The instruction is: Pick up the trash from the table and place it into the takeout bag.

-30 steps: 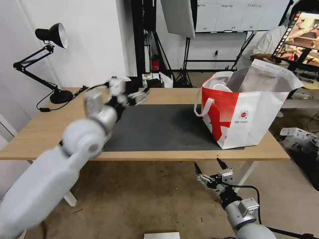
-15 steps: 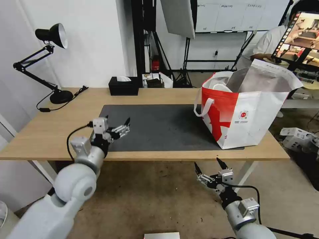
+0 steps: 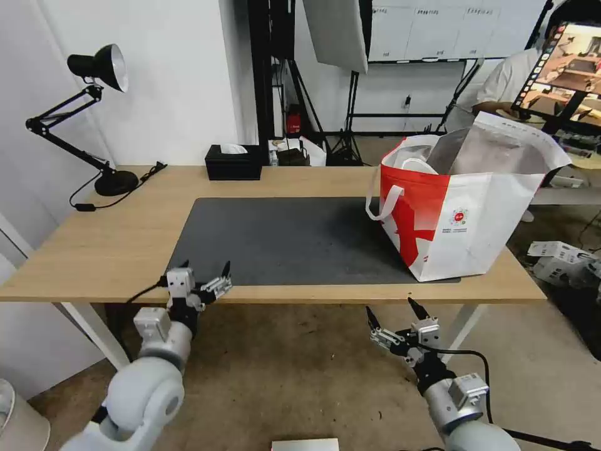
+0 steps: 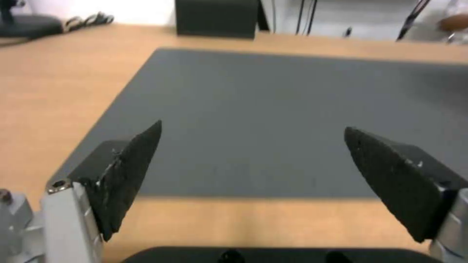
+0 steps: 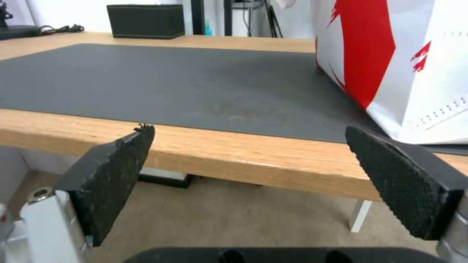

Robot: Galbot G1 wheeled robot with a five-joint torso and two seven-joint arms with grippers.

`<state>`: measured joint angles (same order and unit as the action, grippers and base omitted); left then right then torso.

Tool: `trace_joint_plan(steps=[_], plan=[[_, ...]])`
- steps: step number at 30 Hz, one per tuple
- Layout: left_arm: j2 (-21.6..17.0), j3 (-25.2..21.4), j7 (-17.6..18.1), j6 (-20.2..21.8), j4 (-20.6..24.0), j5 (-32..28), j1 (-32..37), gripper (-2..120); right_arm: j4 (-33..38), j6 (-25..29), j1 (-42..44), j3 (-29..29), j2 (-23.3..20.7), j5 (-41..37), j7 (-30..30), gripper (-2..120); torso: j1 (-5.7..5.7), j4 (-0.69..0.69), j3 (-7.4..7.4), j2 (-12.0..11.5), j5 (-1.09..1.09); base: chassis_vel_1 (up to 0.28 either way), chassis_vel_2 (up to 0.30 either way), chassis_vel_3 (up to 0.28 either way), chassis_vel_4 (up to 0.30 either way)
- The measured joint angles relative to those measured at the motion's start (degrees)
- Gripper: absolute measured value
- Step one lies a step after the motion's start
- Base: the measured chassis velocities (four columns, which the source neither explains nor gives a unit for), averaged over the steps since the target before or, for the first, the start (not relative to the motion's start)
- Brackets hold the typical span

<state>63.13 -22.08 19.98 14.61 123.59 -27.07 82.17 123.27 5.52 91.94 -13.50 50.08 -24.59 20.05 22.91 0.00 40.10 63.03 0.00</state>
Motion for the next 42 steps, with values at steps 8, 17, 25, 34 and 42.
trace_joint_plan(steps=[8,17,25,34,42], plan=[[1.2,-0.3,2.6,2.9,1.0,1.5,3.4,100,0.0,0.0,0.0,0.0,0.0,0.0,0.0,100,0.00,0.00,0.00,0.0,0.00,0.000,0.000,0.000,0.000],[2.2,-1.1,3.6,4.0,2.8,0.0,5.4,100,0.0,0.0,0.0,0.0,0.0,0.0,0.0,100,0.00,0.00,0.00,0.0,0.00,0.000,0.000,0.000,0.000],[2.6,-1.2,3.1,4.4,3.4,-0.4,5.9,100,0.0,0.0,0.0,0.0,0.0,0.0,0.0,100,0.01,0.00,0.00,0.0,-0.01,0.000,0.000,0.000,0.000],[2.6,-1.2,3.1,4.4,3.4,-0.4,5.8,100,0.0,0.0,0.0,0.0,0.0,0.0,0.0,100,0.01,0.00,0.01,0.0,-0.01,0.000,0.000,0.000,0.000],[2.6,-1.1,3.0,4.4,3.4,-0.4,5.8,100,0.0,0.0,0.0,0.0,0.0,0.0,0.0,100,0.01,0.00,0.00,0.0,0.00,0.000,0.000,0.000,0.000]])
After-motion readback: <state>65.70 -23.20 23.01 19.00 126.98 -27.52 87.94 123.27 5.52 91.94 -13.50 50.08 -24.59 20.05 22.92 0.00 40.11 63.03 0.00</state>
